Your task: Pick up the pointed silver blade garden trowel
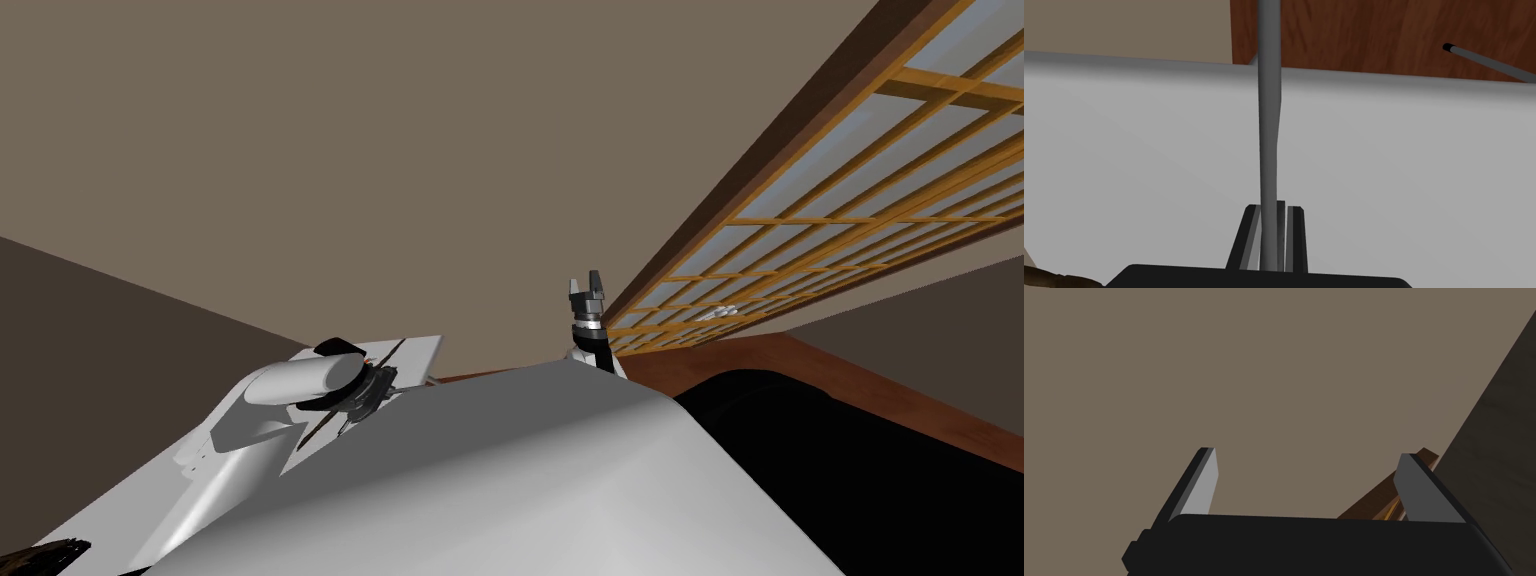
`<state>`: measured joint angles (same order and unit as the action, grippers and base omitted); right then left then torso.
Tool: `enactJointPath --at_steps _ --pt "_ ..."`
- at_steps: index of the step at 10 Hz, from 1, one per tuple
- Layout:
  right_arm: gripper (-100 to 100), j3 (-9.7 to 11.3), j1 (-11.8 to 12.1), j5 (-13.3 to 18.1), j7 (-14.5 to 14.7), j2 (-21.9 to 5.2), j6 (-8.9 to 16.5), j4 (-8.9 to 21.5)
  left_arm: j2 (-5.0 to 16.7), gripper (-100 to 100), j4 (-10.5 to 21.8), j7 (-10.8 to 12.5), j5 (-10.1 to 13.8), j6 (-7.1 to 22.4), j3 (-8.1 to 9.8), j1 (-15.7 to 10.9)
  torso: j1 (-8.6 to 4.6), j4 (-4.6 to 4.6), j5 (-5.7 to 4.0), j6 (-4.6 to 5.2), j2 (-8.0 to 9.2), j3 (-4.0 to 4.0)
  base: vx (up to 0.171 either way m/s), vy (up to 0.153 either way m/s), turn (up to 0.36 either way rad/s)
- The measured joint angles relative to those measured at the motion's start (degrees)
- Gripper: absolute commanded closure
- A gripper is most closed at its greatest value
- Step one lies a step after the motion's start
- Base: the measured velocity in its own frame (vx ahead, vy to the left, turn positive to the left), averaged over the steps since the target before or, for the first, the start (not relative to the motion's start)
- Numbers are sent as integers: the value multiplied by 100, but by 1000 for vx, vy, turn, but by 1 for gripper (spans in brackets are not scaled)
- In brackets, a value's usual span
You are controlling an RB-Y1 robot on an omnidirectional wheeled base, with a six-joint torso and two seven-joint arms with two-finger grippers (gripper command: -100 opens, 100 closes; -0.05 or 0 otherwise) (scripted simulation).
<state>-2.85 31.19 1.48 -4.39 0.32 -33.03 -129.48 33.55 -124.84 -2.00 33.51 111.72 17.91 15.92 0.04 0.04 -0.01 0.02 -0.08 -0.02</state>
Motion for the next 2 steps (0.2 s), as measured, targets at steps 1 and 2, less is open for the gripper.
enactJointPath --at_steps 1,2 --pt "0 0 0 0 0 0 0 0 12 100 -116 37 45 120 34 -20 -3 -2 -1 2 -3 -2 15 3 5" --pt "0 0 0 0 0 0 0 0 13 0 -131 47 51 146 39 -24 -3 -3 0 3 0 -2 0 0 0"
